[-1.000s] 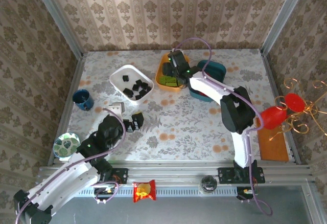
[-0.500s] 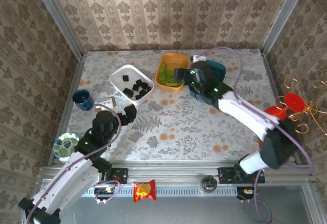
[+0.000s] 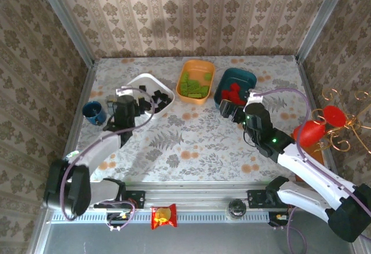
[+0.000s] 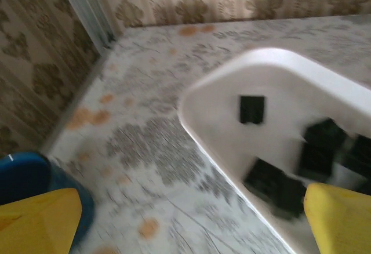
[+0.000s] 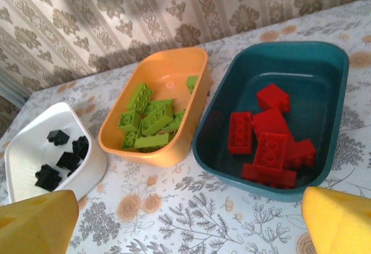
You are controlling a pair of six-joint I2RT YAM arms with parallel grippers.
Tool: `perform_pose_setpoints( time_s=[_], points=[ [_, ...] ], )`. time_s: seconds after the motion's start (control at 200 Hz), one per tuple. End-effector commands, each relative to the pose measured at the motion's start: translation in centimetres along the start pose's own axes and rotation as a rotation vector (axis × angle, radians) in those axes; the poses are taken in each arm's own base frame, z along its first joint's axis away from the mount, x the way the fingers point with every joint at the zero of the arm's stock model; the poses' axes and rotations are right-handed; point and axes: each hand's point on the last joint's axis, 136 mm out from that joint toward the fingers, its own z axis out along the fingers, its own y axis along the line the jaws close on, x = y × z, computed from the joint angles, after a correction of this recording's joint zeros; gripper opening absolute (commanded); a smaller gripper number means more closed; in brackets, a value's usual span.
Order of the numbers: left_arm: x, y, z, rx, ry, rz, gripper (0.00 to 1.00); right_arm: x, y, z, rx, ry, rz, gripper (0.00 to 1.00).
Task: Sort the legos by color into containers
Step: Reset both arms
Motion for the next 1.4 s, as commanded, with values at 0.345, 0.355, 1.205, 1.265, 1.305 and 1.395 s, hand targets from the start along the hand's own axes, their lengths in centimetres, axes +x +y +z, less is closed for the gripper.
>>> perform_pose_setpoints(
  time_s=[0.345,0.355,1.205,1.265,1.305,1.395],
  points=[
    [5.4,0.9,5.7,0.167,-0.012,0.072,1.0,-0.3,-3.1,-0.1,0.121,-0.006,-0.034,1.0],
    [5.5,1.0,5.7,0.178,-0.014,0.06,1.0,-0.3,-3.2,-0.1,0.124,-0.006,-0.035,1.0],
    [6.7,3.8,5.0,0.04,-0.101,-0.021,1.0,1.6,-16.4,5.7,0.244,-0.149,-0.253,1.0],
    [6.8,3.8,5.0,0.04,-0.1,-0.021,1.0,2.3,-16.4,6.8,0.229,-0.13,-0.26,1.0],
    [6.8,3.8,5.0,0.039,-0.1,-0.021,1.0,2.7,-16.5,7.4,0.221,-0.122,-0.268,1.0],
    [6.8,3.8,5.0,0.04,-0.099,-0.02,1.0,3.0,-16.7,8.3,0.222,-0.104,-0.285,1.0]
  ],
)
